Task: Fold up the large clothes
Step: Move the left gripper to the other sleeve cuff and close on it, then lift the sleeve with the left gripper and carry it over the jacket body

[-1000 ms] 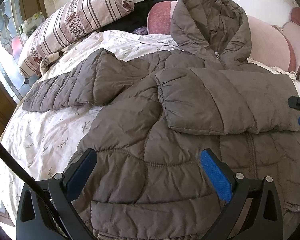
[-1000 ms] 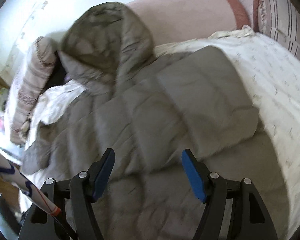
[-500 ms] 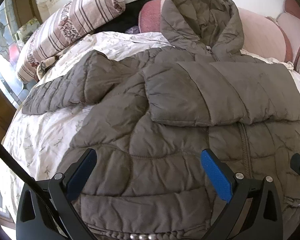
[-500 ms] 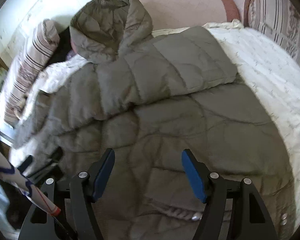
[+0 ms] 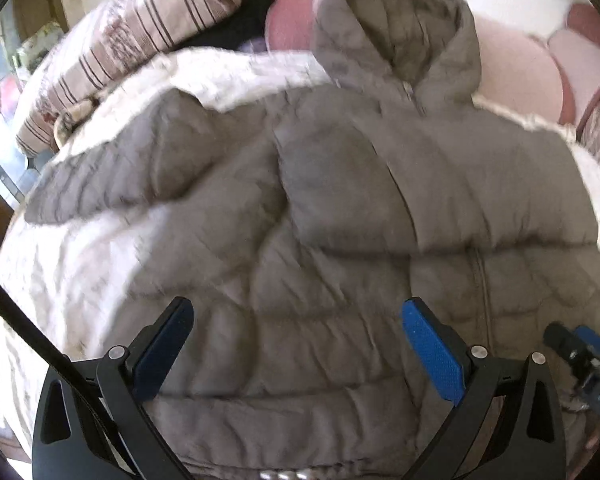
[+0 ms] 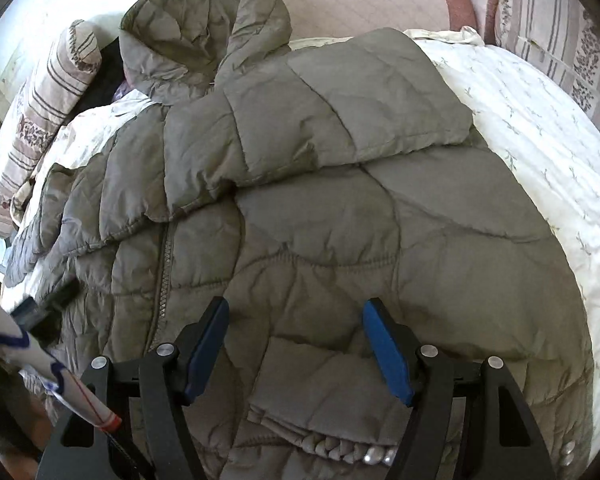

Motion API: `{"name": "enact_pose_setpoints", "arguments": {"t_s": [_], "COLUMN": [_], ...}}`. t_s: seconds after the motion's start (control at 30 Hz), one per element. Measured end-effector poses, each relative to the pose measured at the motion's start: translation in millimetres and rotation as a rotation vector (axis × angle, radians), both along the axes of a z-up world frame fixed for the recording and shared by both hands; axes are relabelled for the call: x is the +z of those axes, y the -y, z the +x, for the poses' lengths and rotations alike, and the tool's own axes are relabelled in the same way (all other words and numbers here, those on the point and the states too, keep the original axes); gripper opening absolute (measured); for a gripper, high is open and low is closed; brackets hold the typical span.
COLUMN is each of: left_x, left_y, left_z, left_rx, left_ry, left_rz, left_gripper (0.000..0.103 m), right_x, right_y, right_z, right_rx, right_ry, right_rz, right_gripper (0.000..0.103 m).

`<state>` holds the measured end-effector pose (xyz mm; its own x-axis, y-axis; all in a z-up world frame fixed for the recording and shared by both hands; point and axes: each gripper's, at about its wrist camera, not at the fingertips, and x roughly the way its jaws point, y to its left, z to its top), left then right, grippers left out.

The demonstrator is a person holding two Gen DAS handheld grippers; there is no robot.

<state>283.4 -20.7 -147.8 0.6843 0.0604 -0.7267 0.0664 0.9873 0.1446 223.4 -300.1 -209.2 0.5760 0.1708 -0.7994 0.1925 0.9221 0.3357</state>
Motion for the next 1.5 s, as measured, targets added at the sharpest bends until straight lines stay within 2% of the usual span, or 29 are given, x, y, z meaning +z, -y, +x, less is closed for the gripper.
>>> {"name": "enact_pose_setpoints", "arguments": {"t_s": [0.13,0.47,0.57,0.7,0.87,0.93,1.03,1.17,1.33,1.4,1.47,1.5], "left_x": [19,50,43,26,23,21,17,5,0,-3,-1,-2], "left_y": [-35,-195,-254,-329,-386,-400,-412,-425,-438,-441,-438,-437], "left_z": [15,58,67,75,73,76,82,100,113,118,121,122], "left_rx": [0.043,0.348,0.463,0.548,0.575,0.562,0.561,0.597,0.574,0.569,0.585,0.602], "left_ry": [0.031,0.118,0.121,0.092,0.153,0.167,0.176,0.174,0.235,0.256,0.266,0.253], "left_rz": [-0.063,-0.212,-0.246,-0.375,-0.517,-0.588,-0.665,-0.723,-0.803,-0.811,-0.774,-0.768], "left_gripper": [0.103,0.103,0.103,0.103,0.099,0.086,0.075,0.071,0.070,0.069,0.051,0.024], "right_x": [-8,-14,-14,-16,-17,-17,-18,-19,-20,-20,-20,-20], "right_y": [-10,-16,-19,-22,-26,-27,-26,-27,-30,-31,-32,-32], "right_z": [8,8,9,11,15,15,17,19,21,21,22,23], "right_rx": [0.057,0.089,0.089,0.091,0.093,0.096,0.099,0.102,0.099,0.097,0.097,0.096], "right_ry": [-0.014,0.008,0.007,0.008,0.004,0.002,0.002,0.003,0.004,0.006,0.006,0.005], "right_rz": [-0.046,-0.108,-0.125,-0.144,-0.166,-0.171,-0.167,-0.165,-0.173,-0.177,-0.180,-0.180], "right_gripper": [0.086,0.093,0.094,0.096,0.099,0.100,0.101,0.103,0.103,0.103,0.103,0.103]}}
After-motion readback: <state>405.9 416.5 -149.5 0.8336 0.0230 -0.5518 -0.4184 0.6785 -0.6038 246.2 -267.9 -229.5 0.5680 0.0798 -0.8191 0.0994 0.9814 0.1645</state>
